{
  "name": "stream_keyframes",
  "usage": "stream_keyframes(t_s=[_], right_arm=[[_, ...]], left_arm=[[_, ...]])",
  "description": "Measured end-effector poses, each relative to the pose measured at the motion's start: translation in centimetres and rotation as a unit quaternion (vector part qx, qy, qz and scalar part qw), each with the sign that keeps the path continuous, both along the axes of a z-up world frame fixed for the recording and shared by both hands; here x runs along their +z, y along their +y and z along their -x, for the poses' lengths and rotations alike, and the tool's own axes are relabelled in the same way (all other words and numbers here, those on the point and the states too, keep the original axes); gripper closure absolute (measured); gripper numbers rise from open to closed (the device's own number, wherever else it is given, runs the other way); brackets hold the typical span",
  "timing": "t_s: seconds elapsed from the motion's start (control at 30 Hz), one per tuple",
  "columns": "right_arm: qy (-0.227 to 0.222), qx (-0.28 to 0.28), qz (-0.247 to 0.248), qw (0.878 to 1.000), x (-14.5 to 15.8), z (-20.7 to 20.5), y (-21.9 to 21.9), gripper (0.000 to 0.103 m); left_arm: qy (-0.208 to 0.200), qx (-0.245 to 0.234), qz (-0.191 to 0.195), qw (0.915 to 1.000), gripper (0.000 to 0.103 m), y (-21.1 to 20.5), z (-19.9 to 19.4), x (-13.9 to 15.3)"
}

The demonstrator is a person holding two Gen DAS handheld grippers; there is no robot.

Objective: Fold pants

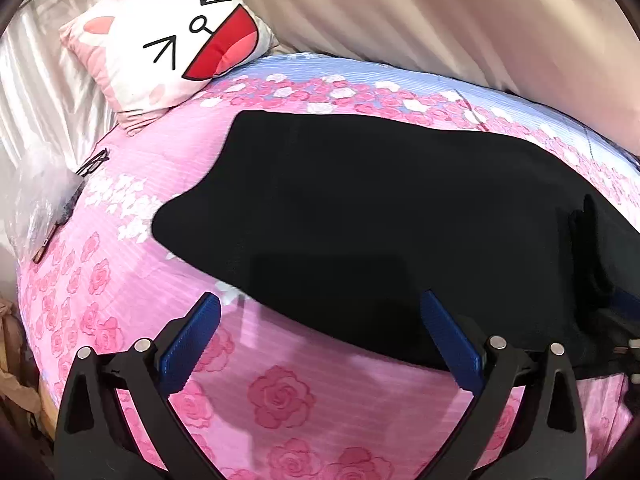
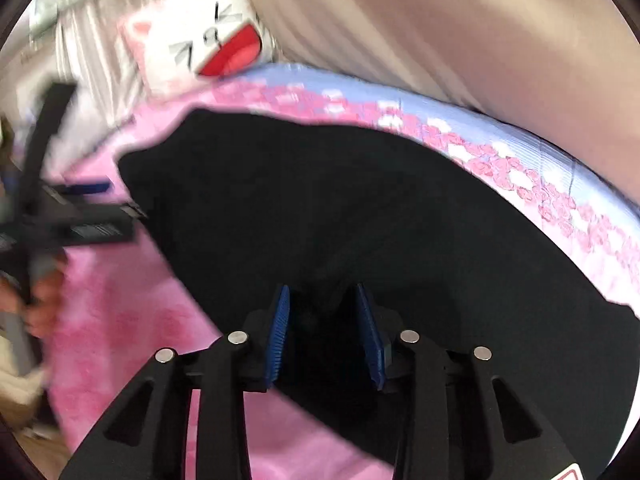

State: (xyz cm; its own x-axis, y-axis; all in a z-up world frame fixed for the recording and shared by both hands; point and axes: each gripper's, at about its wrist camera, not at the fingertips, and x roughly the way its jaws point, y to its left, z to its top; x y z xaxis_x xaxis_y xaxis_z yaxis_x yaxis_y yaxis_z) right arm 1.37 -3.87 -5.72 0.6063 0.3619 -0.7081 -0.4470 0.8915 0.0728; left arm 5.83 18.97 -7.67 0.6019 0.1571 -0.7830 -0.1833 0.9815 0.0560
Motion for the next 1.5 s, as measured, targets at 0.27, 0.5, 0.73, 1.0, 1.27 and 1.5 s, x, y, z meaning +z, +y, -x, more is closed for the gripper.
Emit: stream_keyframes(t_s=[0.27,0.5,0.73,1.0,1.27,1.5], right_arm=[[-0.023,-0.141,-0.057,0.988,2.8,3.5,-9.1,0.043],[0.0,-0.213,-0.107,0.971,1.8,5.8,-13.5,0.038],[-0.026,-0.264,-0.121,0.957,2.4,7.6,-16.3,0.027],[-0.028,-0.332,-0.172,0.927,1.9,10.9,-22.9,0.027],[-0.045,-0.358,-0.199,0.911,1.9,13.7,-27.6,0.027],[-0.036,-0.354,-0.188,0.915,1.6,14.8,-29.0,0.027]], left_arm=[[0.001,0.028,0.003,0.9996,0.005,1.9,-0.1,-0.3],[-0.008,0.114,0.173,0.9783,0.005,8.6,-1.8,-1.1],[-0.01,0.146,0.265,0.9532,0.007,12.1,-5.4,-1.9],[-0.064,0.112,0.197,0.9718,0.088,7.4,-5.3,3.2],[-0.129,-0.144,0.12,0.9737,0.086,-13.8,-1.0,12.5],[0.043,-0.274,0.152,0.9488,0.061,-25.0,0.5,3.4]])
